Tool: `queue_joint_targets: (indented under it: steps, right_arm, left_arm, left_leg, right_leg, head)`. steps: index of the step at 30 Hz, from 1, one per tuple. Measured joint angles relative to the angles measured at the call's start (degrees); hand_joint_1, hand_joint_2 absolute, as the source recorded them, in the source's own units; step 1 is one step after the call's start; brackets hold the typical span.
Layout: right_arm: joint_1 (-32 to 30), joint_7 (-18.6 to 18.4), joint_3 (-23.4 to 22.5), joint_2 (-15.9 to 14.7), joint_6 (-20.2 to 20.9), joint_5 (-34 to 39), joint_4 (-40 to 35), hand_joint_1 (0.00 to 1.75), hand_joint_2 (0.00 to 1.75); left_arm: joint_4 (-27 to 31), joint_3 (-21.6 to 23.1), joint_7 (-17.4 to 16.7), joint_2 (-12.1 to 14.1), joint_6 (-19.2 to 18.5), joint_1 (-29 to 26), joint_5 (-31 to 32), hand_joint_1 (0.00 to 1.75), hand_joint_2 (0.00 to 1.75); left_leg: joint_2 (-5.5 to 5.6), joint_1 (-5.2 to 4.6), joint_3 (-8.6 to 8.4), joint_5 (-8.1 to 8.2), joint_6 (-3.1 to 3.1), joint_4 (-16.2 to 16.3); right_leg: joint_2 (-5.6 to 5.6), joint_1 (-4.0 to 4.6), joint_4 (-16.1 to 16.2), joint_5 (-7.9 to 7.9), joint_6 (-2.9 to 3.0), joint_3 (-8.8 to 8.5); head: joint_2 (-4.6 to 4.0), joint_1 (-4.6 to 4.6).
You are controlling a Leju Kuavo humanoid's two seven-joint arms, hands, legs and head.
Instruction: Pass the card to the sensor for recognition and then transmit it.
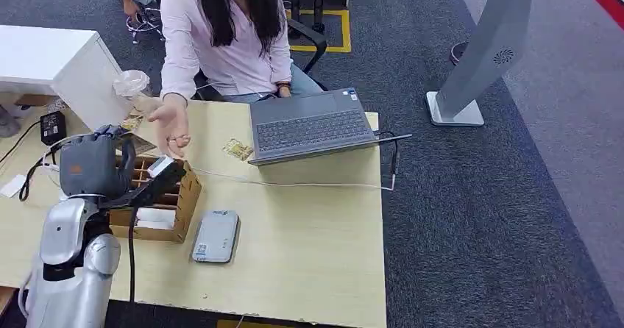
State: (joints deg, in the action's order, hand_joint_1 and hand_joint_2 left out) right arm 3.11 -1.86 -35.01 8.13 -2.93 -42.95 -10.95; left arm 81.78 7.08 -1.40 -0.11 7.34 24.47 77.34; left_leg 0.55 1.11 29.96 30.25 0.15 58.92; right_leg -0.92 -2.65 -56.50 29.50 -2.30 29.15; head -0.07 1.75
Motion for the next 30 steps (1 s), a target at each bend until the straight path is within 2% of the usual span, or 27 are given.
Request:
queue_joint_targets:
  steps: [6,11,21,22,23,30]
  right_arm:
    - [0.21,-0.04,0.00,0.00,0.61,-1.77,0.00,0.00,0.00]
    - [0.27,-0.39,0.00,0.00,0.74,-2.73,0.00,0.00,0.00]
    - [0.30,-0.87,0.00,0.00,0.74,-2.80,0.00,0.00,0.00]
    - [0.30,-0.90,0.00,0.00,0.76,-2.86,0.00,0.00,0.00]
    - [0.30,-0.92,0.00,0.00,0.76,-2.88,0.00,0.00,0.00]
    - [0.30,-0.98,-0.31,0.00,0.70,-3.23,0.00,0.00,0.00]
  left_arm:
    - [-5.83,-0.02,-1.75,0.57,1.07,7.03,4.24,1.75,1.75]
    - [-12.02,-0.57,-1.94,1.44,1.95,11.79,6.20,1.75,1.75]
    - [-16.50,-1.22,-1.68,1.97,2.08,13.74,6.73,1.75,1.75]
    - [-16.76,-1.36,-1.66,2.03,2.10,13.74,6.70,0.28,1.75]
    - [-16.91,-1.42,-1.64,2.10,2.14,13.73,6.55,0.00,1.75]
    - [-17.53,-2.89,-1.18,2.03,4.63,12.79,5.72,0.00,1.75]
  left_leg:
    - [-0.03,-0.01,-0.01,-0.02,0.00,0.01]
    - [-0.03,0.00,0.00,-0.02,0.00,0.01]
    - [-0.03,-0.01,0.01,-0.01,0.00,0.01]
    - [-0.04,-0.01,0.01,-0.01,0.00,0.01]
    - [-0.04,-0.01,0.01,-0.01,0.00,0.01]
    - [-0.03,0.00,0.01,-0.01,0.00,0.01]
  right_leg:
    - [-0.04,-0.01,-0.01,-0.05,-0.01,0.00]
    - [-0.04,0.00,-0.03,-0.05,-0.01,0.00]
    - [-0.05,-0.01,-0.02,-0.05,-0.01,0.00]
    - [-0.05,-0.01,-0.02,-0.05,-0.01,0.00]
    - [-0.06,-0.01,-0.02,-0.05,-0.01,0.01]
    - [-0.04,0.00,-0.03,-0.05,-0.01,0.00]
  head:
    - [0.00,0.00]
    - [0.00,0.00]
    - [0.00,0.00]
    - [0.00,0.00]
    - [0.00,0.00]
    - [0.00,0.00]
